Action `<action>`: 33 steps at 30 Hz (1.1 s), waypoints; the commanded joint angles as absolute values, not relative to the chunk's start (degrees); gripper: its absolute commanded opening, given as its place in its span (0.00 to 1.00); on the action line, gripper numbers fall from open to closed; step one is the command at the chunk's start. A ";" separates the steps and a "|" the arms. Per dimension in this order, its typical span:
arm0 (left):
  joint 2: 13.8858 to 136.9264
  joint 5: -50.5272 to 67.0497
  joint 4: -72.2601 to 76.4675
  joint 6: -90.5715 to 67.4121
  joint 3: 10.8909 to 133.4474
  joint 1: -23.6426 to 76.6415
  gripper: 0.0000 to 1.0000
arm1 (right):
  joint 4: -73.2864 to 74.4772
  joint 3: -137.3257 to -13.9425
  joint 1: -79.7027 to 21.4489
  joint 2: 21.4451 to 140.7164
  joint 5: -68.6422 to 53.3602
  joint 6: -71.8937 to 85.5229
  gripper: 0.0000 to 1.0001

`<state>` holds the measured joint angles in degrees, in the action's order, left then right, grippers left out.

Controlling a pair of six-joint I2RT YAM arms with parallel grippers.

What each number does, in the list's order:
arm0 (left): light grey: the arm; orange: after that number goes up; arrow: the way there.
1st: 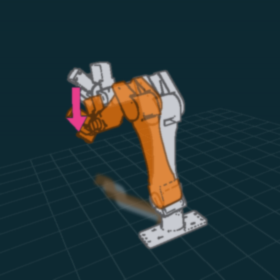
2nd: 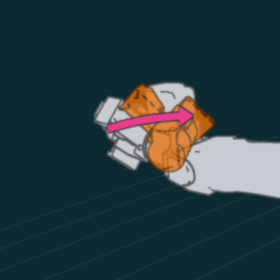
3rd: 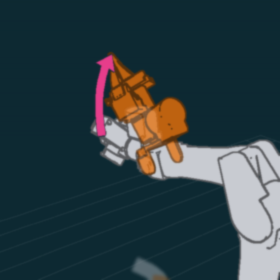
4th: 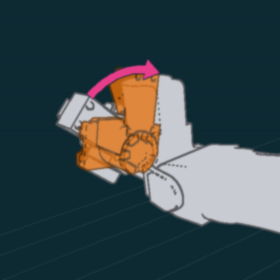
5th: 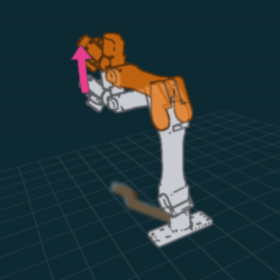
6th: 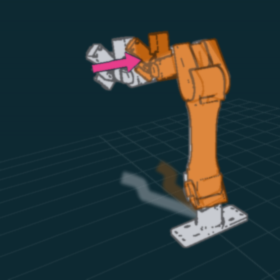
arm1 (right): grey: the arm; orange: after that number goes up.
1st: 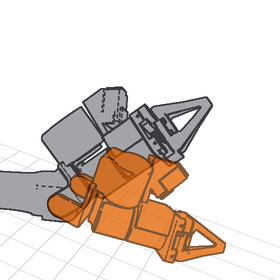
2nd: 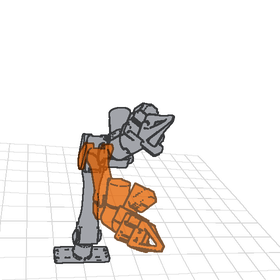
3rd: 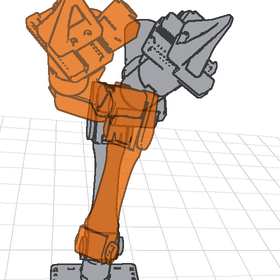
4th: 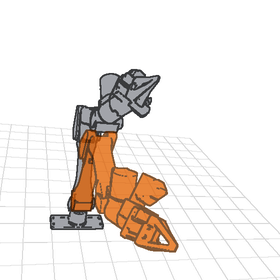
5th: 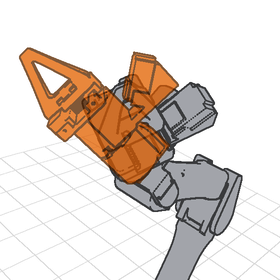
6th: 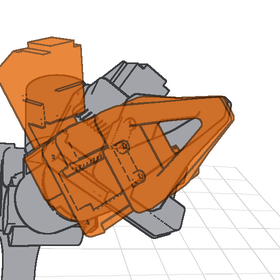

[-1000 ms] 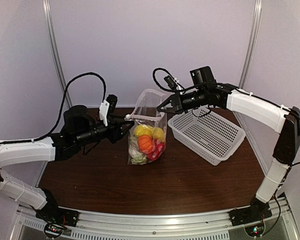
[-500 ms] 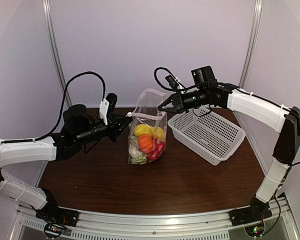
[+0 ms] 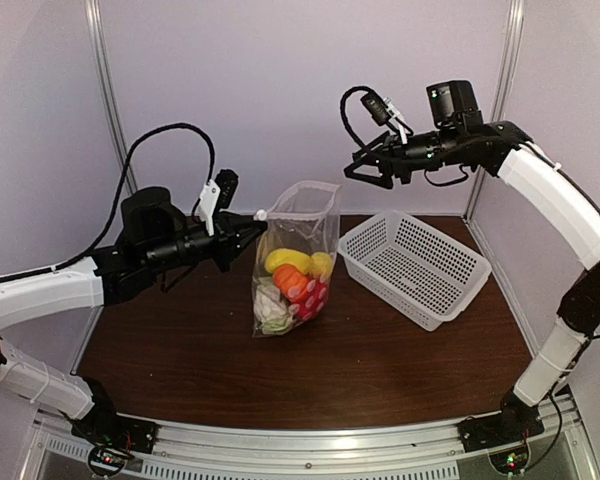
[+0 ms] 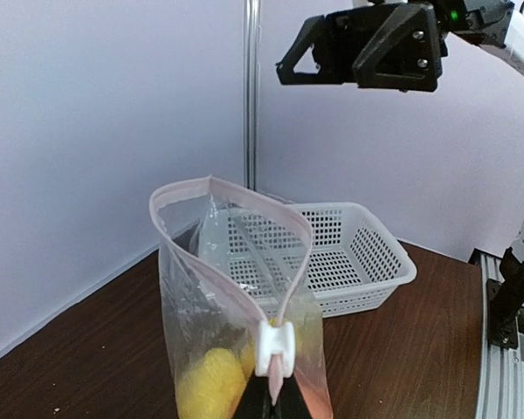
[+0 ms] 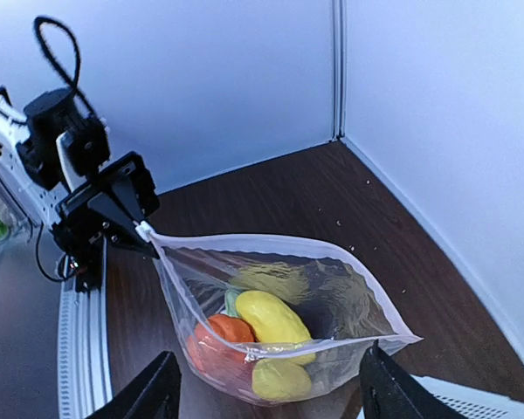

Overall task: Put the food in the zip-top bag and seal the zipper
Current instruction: Hold the zipper food storage bag at the center of the board, then zip the zipper on the zipper food storage bag.

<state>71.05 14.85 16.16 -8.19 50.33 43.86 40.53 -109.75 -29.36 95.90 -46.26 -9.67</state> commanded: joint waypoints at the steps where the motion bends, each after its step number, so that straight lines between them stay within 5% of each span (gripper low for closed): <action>1: 70.74 20.75 12.87 -4.94 57.27 43.59 0.00 | 52.01 -111.47 -32.67 91.73 -41.07 -33.49 0.69; 20: 70.01 27.27 -2.35 -1.07 64.99 44.54 0.00 | 48.01 -118.26 -46.04 101.12 -47.06 -32.83 0.51; 33: 71.79 24.77 -5.67 3.20 66.35 48.06 0.01 | 43.42 -117.60 -47.48 104.98 -48.07 -29.45 0.50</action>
